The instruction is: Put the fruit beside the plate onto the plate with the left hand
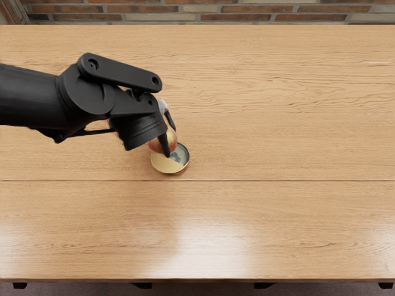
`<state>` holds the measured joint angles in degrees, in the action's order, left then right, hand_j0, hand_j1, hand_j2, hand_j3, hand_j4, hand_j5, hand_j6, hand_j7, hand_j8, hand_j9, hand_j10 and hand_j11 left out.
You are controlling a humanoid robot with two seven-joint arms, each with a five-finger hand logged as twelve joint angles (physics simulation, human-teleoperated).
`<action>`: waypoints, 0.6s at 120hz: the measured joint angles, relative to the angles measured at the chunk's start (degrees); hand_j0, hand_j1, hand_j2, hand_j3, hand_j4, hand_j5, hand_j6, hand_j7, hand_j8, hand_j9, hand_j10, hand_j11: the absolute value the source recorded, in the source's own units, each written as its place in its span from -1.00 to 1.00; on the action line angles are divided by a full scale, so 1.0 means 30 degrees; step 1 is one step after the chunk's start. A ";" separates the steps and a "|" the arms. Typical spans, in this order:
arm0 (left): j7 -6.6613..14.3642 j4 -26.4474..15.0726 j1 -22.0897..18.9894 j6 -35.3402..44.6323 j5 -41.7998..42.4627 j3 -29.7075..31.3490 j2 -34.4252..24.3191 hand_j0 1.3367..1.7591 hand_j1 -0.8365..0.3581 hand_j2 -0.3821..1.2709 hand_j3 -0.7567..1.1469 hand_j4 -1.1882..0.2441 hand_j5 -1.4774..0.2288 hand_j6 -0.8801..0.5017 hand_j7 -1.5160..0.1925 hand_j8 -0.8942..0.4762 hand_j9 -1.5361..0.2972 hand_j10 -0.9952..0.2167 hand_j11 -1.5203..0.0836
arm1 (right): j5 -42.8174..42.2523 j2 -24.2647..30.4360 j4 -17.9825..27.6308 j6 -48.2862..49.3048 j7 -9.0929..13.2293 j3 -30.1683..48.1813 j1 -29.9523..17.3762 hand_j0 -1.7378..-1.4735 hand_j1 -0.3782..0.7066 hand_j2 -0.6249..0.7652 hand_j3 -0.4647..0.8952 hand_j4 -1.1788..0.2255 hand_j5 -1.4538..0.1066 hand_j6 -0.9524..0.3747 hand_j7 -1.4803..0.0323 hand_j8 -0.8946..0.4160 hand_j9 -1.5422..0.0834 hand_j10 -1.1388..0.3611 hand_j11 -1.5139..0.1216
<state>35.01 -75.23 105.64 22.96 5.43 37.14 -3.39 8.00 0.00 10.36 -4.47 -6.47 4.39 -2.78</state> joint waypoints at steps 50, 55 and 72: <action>-0.0002 0.0568 -0.0027 0.0564 0.0857 0.0338 0.1130 0.46 -0.08 -0.05 -0.20 0.08 -0.72 0.06 -0.62 0.12 -0.56 0.08 -0.52 | 0.0000 0.0000 0.0005 0.0028 -0.0002 0.0000 0.0089 -0.40 -0.87 -0.11 -0.32 0.63 0.81 0.38 0.90 0.31 0.84 0.47 0.80; -0.0002 0.0577 -0.0027 0.0589 0.0852 0.0335 0.1130 0.46 -0.07 -0.05 -0.20 0.07 -0.68 0.03 -0.57 0.11 -0.52 0.05 -0.48 | 0.0000 0.0000 0.0005 0.0026 -0.0003 0.0000 0.0095 -0.40 -0.87 -0.11 -0.32 0.63 0.81 0.38 0.90 0.31 0.84 0.47 0.80; -0.0006 0.0612 -0.0027 0.0698 0.0747 0.0335 0.1131 0.48 -0.03 -0.08 -0.20 -0.01 -0.44 -0.14 -0.35 -0.07 -0.33 -0.08 -0.27 | 0.0000 0.0000 0.0008 0.0026 -0.0007 0.0000 0.0104 -0.40 -0.87 -0.11 -0.32 0.63 0.81 0.38 0.90 0.31 0.84 0.47 0.80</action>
<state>35.00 -73.40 105.56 25.05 7.67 38.15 0.00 8.00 0.00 10.38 -4.39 -6.50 4.39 -2.47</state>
